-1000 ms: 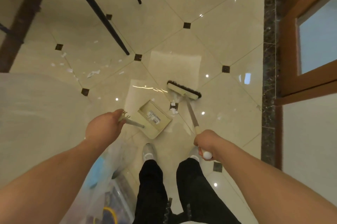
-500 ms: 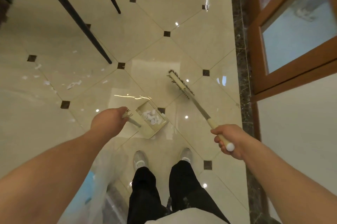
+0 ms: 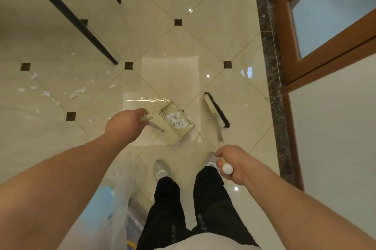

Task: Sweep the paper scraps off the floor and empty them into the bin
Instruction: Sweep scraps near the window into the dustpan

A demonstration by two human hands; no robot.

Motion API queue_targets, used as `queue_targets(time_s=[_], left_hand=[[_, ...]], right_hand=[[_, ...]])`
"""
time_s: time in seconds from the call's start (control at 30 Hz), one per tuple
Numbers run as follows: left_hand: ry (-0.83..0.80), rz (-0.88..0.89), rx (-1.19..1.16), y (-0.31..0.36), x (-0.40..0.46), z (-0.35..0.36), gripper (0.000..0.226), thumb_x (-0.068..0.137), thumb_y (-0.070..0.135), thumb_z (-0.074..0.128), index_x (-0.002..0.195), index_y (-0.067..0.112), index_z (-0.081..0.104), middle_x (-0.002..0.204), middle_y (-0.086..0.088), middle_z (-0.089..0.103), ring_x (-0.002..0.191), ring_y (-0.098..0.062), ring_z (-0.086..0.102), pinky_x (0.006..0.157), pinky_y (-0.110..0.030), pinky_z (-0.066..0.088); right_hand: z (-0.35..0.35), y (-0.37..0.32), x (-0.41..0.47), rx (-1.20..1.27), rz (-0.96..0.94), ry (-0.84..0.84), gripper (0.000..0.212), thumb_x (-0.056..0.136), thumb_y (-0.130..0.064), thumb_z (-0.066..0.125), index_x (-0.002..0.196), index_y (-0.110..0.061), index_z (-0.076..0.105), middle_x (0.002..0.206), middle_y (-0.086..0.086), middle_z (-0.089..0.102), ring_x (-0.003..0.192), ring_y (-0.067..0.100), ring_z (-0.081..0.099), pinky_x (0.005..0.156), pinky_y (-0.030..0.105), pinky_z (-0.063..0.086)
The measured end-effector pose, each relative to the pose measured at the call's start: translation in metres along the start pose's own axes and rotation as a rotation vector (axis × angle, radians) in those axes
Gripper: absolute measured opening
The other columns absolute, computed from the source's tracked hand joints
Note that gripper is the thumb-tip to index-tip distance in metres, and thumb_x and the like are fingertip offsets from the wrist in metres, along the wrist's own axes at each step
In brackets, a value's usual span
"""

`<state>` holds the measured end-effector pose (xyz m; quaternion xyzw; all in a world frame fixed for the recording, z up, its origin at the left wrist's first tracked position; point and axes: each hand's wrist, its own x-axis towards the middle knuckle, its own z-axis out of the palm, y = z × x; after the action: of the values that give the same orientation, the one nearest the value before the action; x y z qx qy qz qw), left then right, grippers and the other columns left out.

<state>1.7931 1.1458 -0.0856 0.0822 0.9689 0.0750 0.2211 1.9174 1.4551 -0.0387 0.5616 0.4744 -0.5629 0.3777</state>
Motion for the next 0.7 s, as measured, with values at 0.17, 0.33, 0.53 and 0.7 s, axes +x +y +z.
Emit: queue_targets(time_s=[0.17, 0.33, 0.53, 0.7], left_hand=[[-0.008, 0.03, 0.039, 0.011, 0.005, -0.008, 0.032, 0.098, 0.044, 0.056, 0.127, 0.029, 0.058, 0.092, -0.001, 0.069, 0.08, -0.027, 0.062, 0.063, -0.032, 0.046], [0.021, 0.012, 0.055, 0.015, -0.006, -0.024, 0.032, 0.099, 0.043, 0.054, 0.127, 0.028, 0.057, 0.092, -0.001, 0.068, 0.081, -0.027, 0.063, 0.061, -0.031, 0.044], [0.04, -0.015, 0.043, -0.028, -0.032, -0.049, 0.025, 0.098, 0.047, 0.054, 0.114, 0.029, 0.059, 0.081, 0.004, 0.065, 0.075, -0.024, 0.062, 0.057, -0.032, 0.048], [-0.01, -0.002, 0.054, -0.071, -0.051, -0.049, 0.029, 0.098, 0.05, 0.054, 0.116, 0.029, 0.061, 0.087, 0.003, 0.068, 0.078, -0.024, 0.063, 0.061, -0.035, 0.051]], right_hand=[[-0.023, -0.026, -0.025, 0.175, 0.032, -0.132, 0.02, 0.088, -0.01, 0.064, 0.106, -0.005, 0.056, 0.059, 0.006, 0.053, 0.04, 0.009, 0.044, 0.034, 0.015, 0.04], [-0.027, -0.045, -0.041, 0.083, -0.055, -0.109, 0.023, 0.089, -0.012, 0.064, 0.11, -0.006, 0.057, 0.06, 0.005, 0.054, 0.041, 0.009, 0.044, 0.034, 0.016, 0.04], [0.013, -0.046, -0.038, -0.015, -0.168, 0.014, 0.018, 0.092, -0.01, 0.058, 0.11, -0.01, 0.058, 0.071, 0.007, 0.056, 0.037, 0.008, 0.048, 0.038, 0.018, 0.042], [0.048, -0.025, -0.019, 0.002, -0.094, 0.001, 0.016, 0.093, -0.01, 0.056, 0.109, -0.009, 0.057, 0.062, 0.006, 0.054, 0.041, 0.01, 0.049, 0.041, 0.019, 0.046]])
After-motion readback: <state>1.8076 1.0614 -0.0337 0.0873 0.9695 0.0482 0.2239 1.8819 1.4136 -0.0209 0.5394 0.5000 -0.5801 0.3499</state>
